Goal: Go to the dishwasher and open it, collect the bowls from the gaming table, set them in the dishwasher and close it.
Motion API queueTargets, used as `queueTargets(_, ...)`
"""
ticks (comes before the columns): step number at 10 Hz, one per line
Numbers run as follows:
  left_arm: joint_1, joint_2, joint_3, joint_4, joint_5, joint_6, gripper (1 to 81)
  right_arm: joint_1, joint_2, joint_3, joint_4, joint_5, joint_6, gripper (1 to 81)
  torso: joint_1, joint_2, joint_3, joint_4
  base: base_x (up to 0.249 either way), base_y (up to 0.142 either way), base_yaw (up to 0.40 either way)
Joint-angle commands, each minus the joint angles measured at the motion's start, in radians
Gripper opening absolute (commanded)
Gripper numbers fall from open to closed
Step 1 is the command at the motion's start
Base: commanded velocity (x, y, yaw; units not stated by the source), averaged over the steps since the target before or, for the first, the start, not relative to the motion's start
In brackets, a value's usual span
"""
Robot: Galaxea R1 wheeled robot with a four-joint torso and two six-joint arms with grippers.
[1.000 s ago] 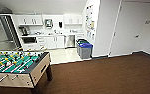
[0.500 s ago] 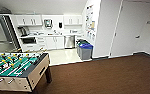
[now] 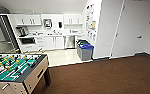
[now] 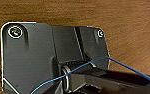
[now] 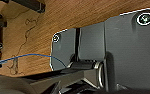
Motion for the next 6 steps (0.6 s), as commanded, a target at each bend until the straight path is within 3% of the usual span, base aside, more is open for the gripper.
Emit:
queueTargets(1, -0.047, -0.015, 0.024, 0.009, 0.055, 0.008, 81.1, 0.039, -0.014, 0.017, -0.001, -0.046, -0.005, 81.1, 0.0, 0.0, 0.0, 0.0, 0.158, 0.0, 0.0)
queueTargets(4, -0.047, -0.017, 0.025, 0.007, 0.054, 0.008, 81.1, 0.041, -0.014, 0.017, -0.001, -0.046, -0.005, 81.1, 0.0, 0.0, 0.0, 0.0, 0.158, 0.0, 0.0)
queueTargets(6, -0.047, -0.015, 0.025, 0.007, 0.054, 0.008, 81.1, 0.041, -0.013, 0.016, -0.001, -0.046, -0.005, 81.1, 0.0, 0.0, 0.0, 0.0, 0.158, 0.076, 0.0)
